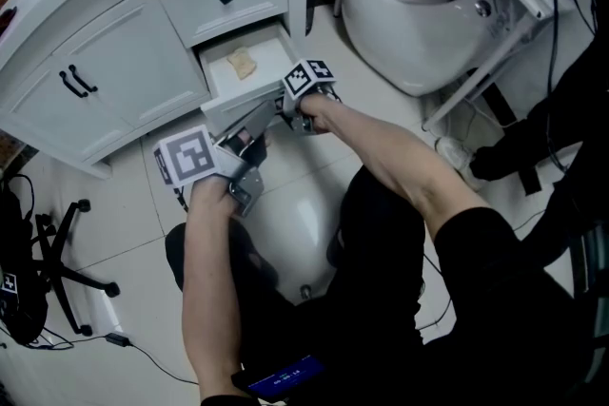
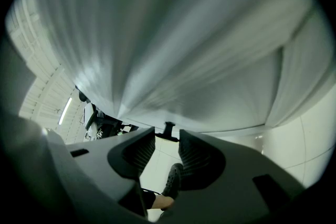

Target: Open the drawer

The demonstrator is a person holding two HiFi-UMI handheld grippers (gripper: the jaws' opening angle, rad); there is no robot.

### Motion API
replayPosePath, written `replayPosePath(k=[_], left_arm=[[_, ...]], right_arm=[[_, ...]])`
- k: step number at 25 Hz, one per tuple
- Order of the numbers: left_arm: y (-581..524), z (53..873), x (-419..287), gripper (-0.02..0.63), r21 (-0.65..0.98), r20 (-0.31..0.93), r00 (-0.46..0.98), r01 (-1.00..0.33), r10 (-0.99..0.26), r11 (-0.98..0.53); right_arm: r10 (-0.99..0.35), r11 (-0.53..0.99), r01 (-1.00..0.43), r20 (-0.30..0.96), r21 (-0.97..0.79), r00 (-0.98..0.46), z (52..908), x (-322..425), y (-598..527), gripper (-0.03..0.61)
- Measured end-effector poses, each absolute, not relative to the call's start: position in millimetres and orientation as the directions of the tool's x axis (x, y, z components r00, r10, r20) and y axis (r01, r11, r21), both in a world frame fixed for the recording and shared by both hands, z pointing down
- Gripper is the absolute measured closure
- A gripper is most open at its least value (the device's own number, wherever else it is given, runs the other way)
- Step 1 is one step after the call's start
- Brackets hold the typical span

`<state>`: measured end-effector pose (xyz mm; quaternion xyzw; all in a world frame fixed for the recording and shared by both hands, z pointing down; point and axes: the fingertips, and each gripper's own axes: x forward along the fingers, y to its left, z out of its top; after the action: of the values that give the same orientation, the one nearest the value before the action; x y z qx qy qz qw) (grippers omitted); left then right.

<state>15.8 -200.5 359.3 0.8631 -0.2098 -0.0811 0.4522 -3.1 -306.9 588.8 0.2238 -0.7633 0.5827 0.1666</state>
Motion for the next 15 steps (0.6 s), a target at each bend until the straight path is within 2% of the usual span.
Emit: replayPosePath(k=[5,9,15], left_arm=[[-199,361,17,0.623,0.810,0.064,0.897,-0.302,-0.437,-0.503],[-197,362,16,0.623,0.844,0.030,0.898,-0.258,-0.439,-0.470],[-198,362,7,0.623,0.833,0.046,0.887,-0.287,-0.459,-0.472]], right_arm=[[-0.148,0.225,-0.535,0.514,-0.814,-0.845,589,-2,-307,0.417],[-0.161,0.209,-0.539,0.515,-0.816,-0.842,588,-3,-308,0.414],[-0.163,0.187,-0.538,0.514,-0.822,-0.842,584,3,-305,0.417]])
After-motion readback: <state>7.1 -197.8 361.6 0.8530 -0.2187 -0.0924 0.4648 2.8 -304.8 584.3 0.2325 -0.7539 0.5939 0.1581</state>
